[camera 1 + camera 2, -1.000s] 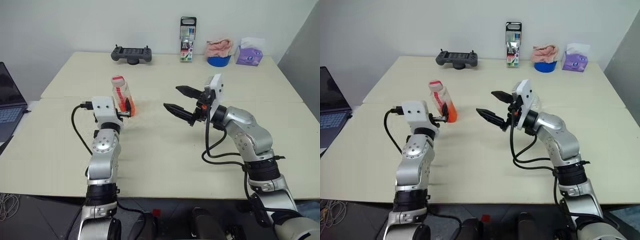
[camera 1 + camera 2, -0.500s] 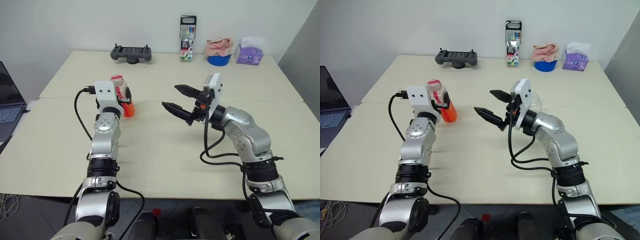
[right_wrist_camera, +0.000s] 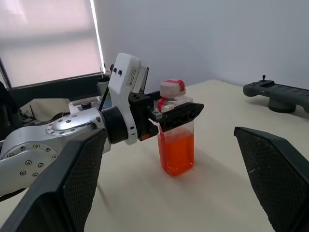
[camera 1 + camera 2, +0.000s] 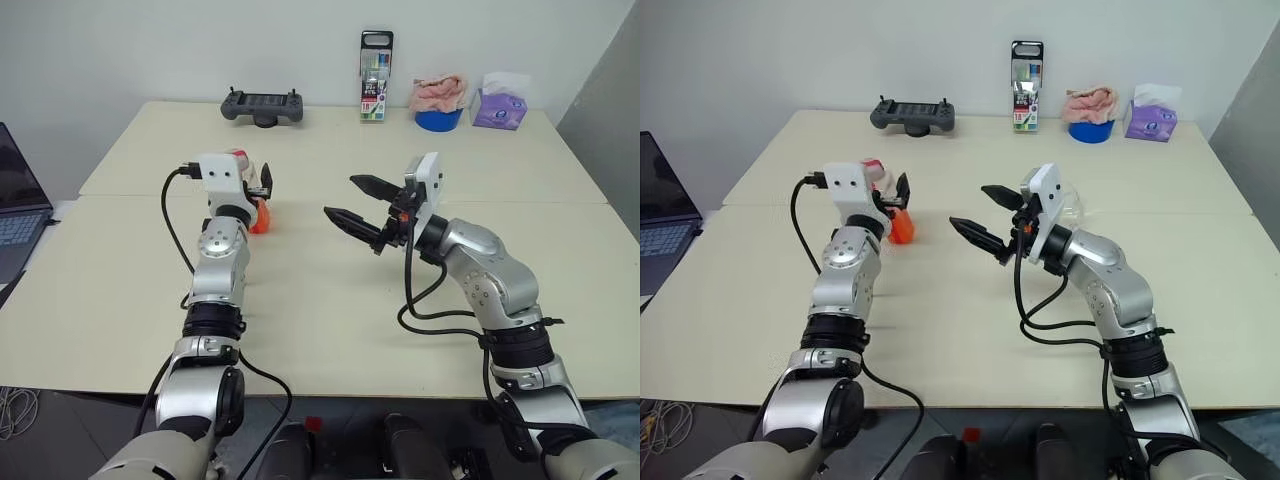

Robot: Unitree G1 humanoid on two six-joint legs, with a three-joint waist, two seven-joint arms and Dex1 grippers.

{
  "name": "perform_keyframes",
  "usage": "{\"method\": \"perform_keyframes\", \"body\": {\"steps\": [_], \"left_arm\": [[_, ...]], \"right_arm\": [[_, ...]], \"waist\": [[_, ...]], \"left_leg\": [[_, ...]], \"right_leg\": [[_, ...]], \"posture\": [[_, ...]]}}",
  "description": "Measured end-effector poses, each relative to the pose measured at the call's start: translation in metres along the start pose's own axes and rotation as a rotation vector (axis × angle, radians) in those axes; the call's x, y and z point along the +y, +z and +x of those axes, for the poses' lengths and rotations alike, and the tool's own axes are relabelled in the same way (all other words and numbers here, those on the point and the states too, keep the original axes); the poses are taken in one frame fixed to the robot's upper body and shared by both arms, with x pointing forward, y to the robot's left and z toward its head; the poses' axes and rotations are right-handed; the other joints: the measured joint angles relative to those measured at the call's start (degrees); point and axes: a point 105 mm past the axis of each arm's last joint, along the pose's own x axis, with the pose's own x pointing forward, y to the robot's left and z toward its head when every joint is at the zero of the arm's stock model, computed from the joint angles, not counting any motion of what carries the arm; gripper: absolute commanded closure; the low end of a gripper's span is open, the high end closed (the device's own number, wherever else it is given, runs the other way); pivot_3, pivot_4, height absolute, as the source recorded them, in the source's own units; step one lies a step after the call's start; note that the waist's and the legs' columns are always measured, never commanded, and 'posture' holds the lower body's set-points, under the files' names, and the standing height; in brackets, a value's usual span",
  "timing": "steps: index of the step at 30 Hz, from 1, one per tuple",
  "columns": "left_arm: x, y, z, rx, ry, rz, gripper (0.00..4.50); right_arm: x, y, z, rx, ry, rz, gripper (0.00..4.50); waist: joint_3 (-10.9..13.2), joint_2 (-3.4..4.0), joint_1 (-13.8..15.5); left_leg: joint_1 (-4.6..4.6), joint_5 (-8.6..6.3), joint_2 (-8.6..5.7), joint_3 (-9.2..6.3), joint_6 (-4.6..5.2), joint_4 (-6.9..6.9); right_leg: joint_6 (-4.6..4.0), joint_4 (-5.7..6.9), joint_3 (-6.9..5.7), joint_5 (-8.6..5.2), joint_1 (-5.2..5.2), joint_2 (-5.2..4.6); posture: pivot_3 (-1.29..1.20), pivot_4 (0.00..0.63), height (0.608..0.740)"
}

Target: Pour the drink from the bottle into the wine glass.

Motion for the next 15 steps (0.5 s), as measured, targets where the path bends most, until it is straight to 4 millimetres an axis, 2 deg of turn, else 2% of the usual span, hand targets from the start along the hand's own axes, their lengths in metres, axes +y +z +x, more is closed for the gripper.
{"method": "perform_keyframes", "body": {"steps": [3,4,15], "left_arm": [[0.0065,-0.0021,0.0008,0.010,0.026,0.004,2.27],[0.0075,-0.0021,0.0008,0.010,0.028,0.004,2.36],[0.0047,-0.0023,-0.0021,-0.005,-0.017,-0.007,2.36]], "right_arm": [[-0.0003,-0.0004,0.0000,0.003,-0.002,-0.002,0.00],[-0.0003,-0.0004,0.0000,0.003,-0.002,-0.002,0.00],[-0.0029,-0.0009,-0.0002,0.018,-0.014,-0.018,0.00]], "waist": [[0.00,0.00,-0.02],[0.00,0.00,-0.02],[0.00,0.00,-0.07]], "left_leg": [[0.00,0.00,0.01,0.01,0.00,-0.01],[-0.01,0.00,0.01,0.00,0.00,-0.01],[-0.03,0.00,0.01,0.02,0.00,0.00]], "right_leg": [[0.00,0.02,0.00,0.00,-0.03,0.00],[0.00,0.02,0.00,0.00,-0.03,0.00],[0.00,0.08,0.01,0.01,-0.08,0.00]], "posture": [[0.00,0.150,0.740],[0.00,0.150,0.740],[0.00,0.150,0.740]]}}
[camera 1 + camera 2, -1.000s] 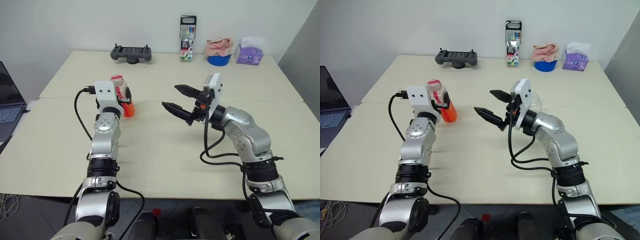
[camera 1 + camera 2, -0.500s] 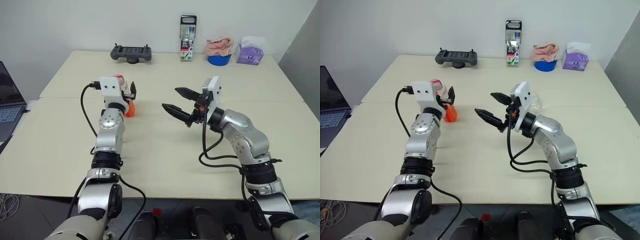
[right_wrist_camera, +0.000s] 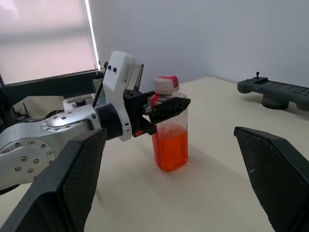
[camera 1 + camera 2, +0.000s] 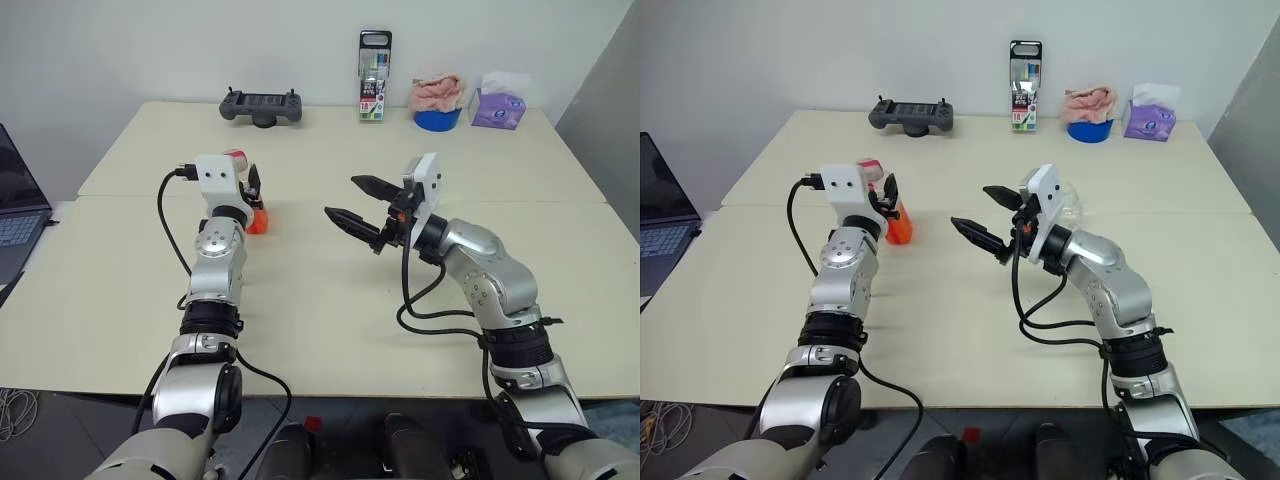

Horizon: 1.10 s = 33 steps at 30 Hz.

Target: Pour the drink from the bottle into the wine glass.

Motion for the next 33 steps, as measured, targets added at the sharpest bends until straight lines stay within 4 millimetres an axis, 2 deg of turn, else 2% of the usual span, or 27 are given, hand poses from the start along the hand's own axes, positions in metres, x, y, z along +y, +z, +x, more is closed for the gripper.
{"method": "perform_keyframes", "body": {"steps": [3,7,10,14,21,30,33], "left_arm": [[-0.013,0.008,-0.008,-0.036,-0.143,-0.027,2.36],[-0.032,0.029,-0.028,-0.079,-0.389,-0.039,2.36],[-0.052,0.035,-0.055,-0.064,-0.606,-0.023,2.36],[-0.089,0.032,-0.085,-0.005,-0.836,-0.048,2.36],[-0.108,0.035,-0.102,0.029,-0.944,-0.056,2.36],[-0.118,0.037,-0.109,0.024,-0.996,-0.054,2.36],[-0.120,0.037,-0.110,0.024,-1.002,-0.055,2.36]], "right_arm": [[-0.009,0.007,-0.004,0.043,-0.015,-0.026,0.00],[-0.022,0.029,-0.013,0.099,-0.064,-0.062,0.00],[-0.011,0.045,-0.014,0.099,-0.011,0.009,0.00],[0.016,0.065,-0.008,0.081,0.107,0.027,0.00],[0.032,0.044,-0.008,0.248,0.145,0.025,0.00],[0.026,0.033,0.001,0.269,0.050,0.058,0.00],[0.021,0.029,0.002,0.280,0.023,0.059,0.59]], "waist": [[0.01,0.00,-0.02],[0.01,0.00,-0.06],[0.02,0.02,-0.30],[0.02,0.03,-0.19],[0.02,0.03,-0.19],[0.03,0.02,-0.19],[0.03,0.02,-0.19]], "left_leg": [[-0.23,0.05,-0.01,0.02,-0.09,0.03],[-0.30,0.12,0.03,0.04,-0.22,-0.03],[-0.29,0.06,0.09,0.05,-0.11,-0.08],[-0.28,0.01,0.07,0.01,0.00,0.04],[-0.16,0.04,0.04,0.08,0.04,0.09],[-0.04,0.04,0.07,0.04,0.04,0.08],[-0.05,0.05,0.05,0.05,0.04,0.08]], "right_leg": [[-0.01,0.03,0.03,0.00,-0.21,-0.03],[-0.01,0.00,0.04,0.00,-0.29,-0.04],[-0.02,0.00,0.05,0.00,-0.30,-0.03],[-0.02,0.05,0.04,0.00,-0.24,-0.02],[-0.01,0.16,0.06,-0.01,-0.18,0.03],[-0.02,0.53,0.08,-0.02,-0.24,0.08],[-0.02,0.51,0.11,-0.02,-0.24,0.08]], "posture": [[0.00,0.150,0.740],[0.00,0.150,0.740],[0.00,0.150,0.740],[0.00,0.150,0.740],[0.00,0.150,0.740],[0.00,0.150,0.740],[0.00,0.150,0.740]]}}
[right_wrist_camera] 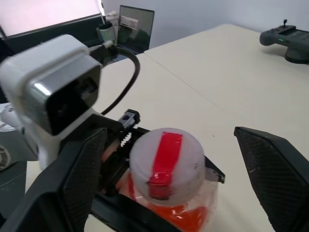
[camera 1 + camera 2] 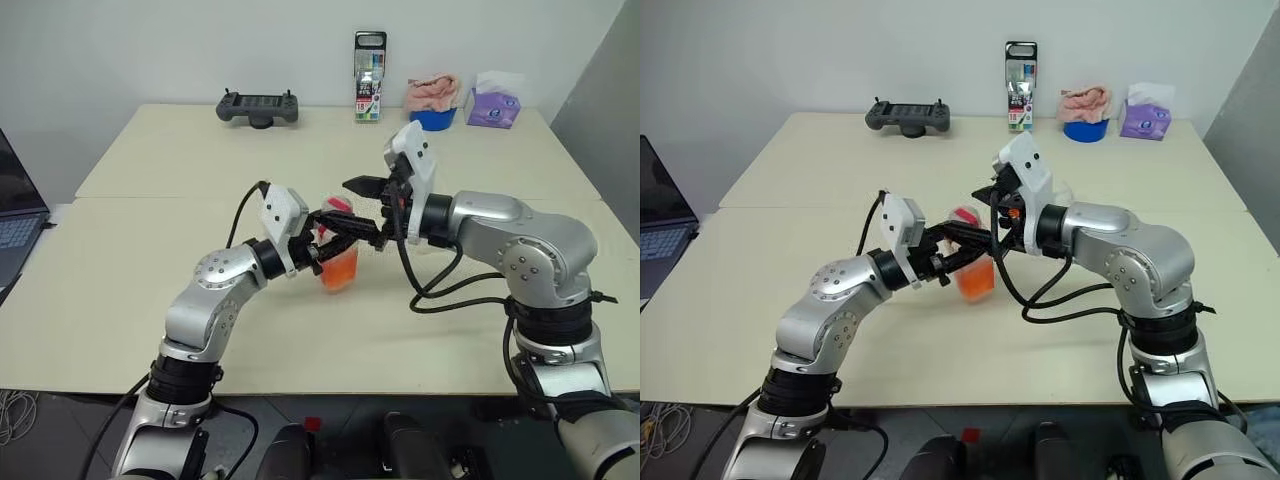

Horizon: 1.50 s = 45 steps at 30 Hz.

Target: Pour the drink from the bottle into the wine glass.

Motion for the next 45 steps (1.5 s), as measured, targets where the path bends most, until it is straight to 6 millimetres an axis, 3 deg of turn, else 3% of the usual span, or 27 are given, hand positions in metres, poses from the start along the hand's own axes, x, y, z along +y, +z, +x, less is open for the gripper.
{"method": "perform_keyframes", "body": {"steps": [6,14,16,21,27,35,40,45], "left_arm": [[0.001,-0.001,0.001,0.003,0.011,-0.005,2.36],[0.000,-0.002,0.001,0.008,0.008,-0.009,2.36],[-0.005,0.002,0.003,-0.001,-0.032,-0.015,2.36],[-0.049,0.018,0.010,-0.035,-0.282,-0.033,2.36],[-0.050,0.026,0.012,-0.018,-0.320,-0.031,2.36],[-0.042,0.021,0.012,0.000,-0.273,-0.047,2.36],[-0.039,0.022,0.012,-0.009,-0.260,-0.041,2.36],[-0.029,0.021,0.012,-0.011,-0.218,-0.044,2.36]], "right_arm": [[0.002,-0.003,0.003,0.014,0.004,-0.011,2.69],[0.001,-0.004,0.002,0.017,0.028,-0.054,2.70],[0.002,-0.002,-0.006,-0.002,0.118,-0.074,2.70],[0.013,0.000,-0.052,0.006,0.425,-0.182,2.70],[0.006,0.006,-0.053,0.011,0.542,-0.220,2.70],[0.008,0.004,-0.050,0.055,0.576,-0.213,0.00],[0.009,0.005,-0.048,0.044,0.547,-0.222,0.00],[0.008,-0.002,-0.039,0.064,0.382,-0.219,0.00]], "waist": [[0.00,0.00,0.00],[0.00,0.00,-0.02],[0.02,-0.02,-0.02],[0.08,-0.08,0.20],[0.14,-0.12,-0.96],[0.16,-0.10,-0.51],[0.16,-0.10,0.10],[0.16,-0.10,0.11]], "left_leg": [[0.00,0.00,0.01,-0.03,0.00,-0.02],[0.00,0.00,0.00,-0.01,0.00,-0.01],[-0.02,0.00,-0.02,0.00,0.01,-0.01],[-0.08,-0.02,-0.08,0.04,0.03,-0.02],[0.17,-0.01,0.20,0.07,0.03,-0.02],[0.04,0.00,0.08,0.02,0.01,-0.01],[0.02,0.00,0.03,0.02,0.00,0.00],[0.02,0.01,0.02,0.04,-0.01,0.00]], "right_leg": [[0.00,0.00,-0.03,0.00,-0.01,0.00],[0.00,-0.03,-0.03,0.00,0.01,0.00],[0.01,-0.08,-0.02,-0.01,0.02,0.00],[0.04,-0.28,-0.02,-0.02,0.08,-0.06],[0.11,-0.03,0.01,-0.10,0.07,0.23],[-0.01,-0.05,0.03,-0.03,0.03,0.05],[-0.01,-0.10,0.03,-0.03,0.04,-0.03],[-0.01,-0.08,0.03,-0.04,0.03,-0.03]], "posture": [[0.00,0.150,0.740],[0.00,0.150,0.740],[0.00,0.150,0.740],[0.00,0.150,0.740],[0.00,0.150,0.740],[0.00,0.150,0.740],[0.00,0.150,0.740],[0.00,0.150,0.740]]}}
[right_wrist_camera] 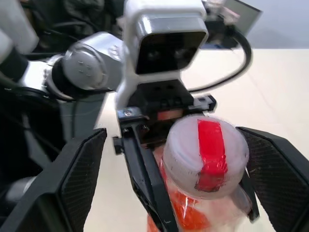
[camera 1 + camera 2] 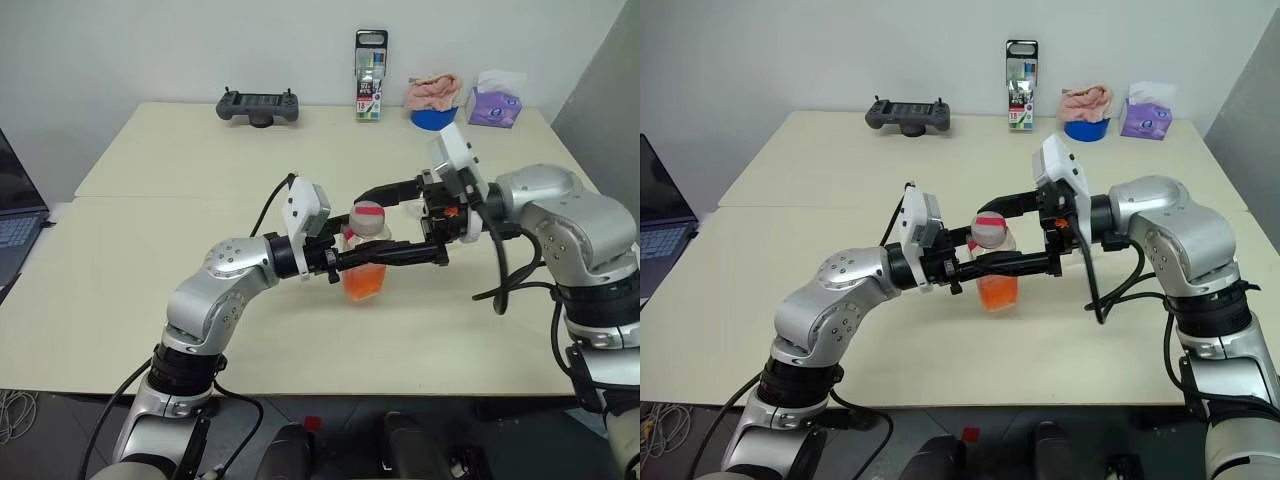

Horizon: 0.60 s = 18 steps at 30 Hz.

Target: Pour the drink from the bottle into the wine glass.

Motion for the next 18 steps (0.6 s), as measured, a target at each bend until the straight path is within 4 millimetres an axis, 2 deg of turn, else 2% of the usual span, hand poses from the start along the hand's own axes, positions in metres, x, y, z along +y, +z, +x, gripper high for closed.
{"method": "perform_keyframes", "body": {"steps": [4,8,18], "left_arm": [[0.004,0.001,0.000,-0.007,0.010,0.011,2.36],[0.005,0.002,0.002,-0.007,0.015,0.017,2.36],[0.007,0.002,0.003,-0.014,0.020,0.021,2.36]], "right_arm": [[0.002,-0.001,0.006,-0.046,-0.113,0.081,0.00],[-0.003,0.015,0.004,-0.124,-0.235,0.093,0.00],[0.008,0.017,0.002,-0.072,-0.324,0.079,0.00]], "waist": [[0.00,0.00,0.03],[0.00,0.00,0.03],[0.00,0.00,0.00]], "left_leg": [[-0.02,0.01,0.01,-0.02,-0.01,0.00],[-0.02,0.01,-0.01,-0.01,-0.01,0.00],[-0.01,0.00,-0.01,-0.01,0.00,-0.01]], "right_leg": [[0.00,0.02,0.00,0.00,-0.02,0.00],[0.00,0.01,0.01,0.00,0.00,0.00],[0.00,0.01,-0.01,0.00,0.00,0.03]], "posture": [[0.00,0.150,0.740],[0.00,0.150,0.740],[0.00,0.150,0.740]]}}
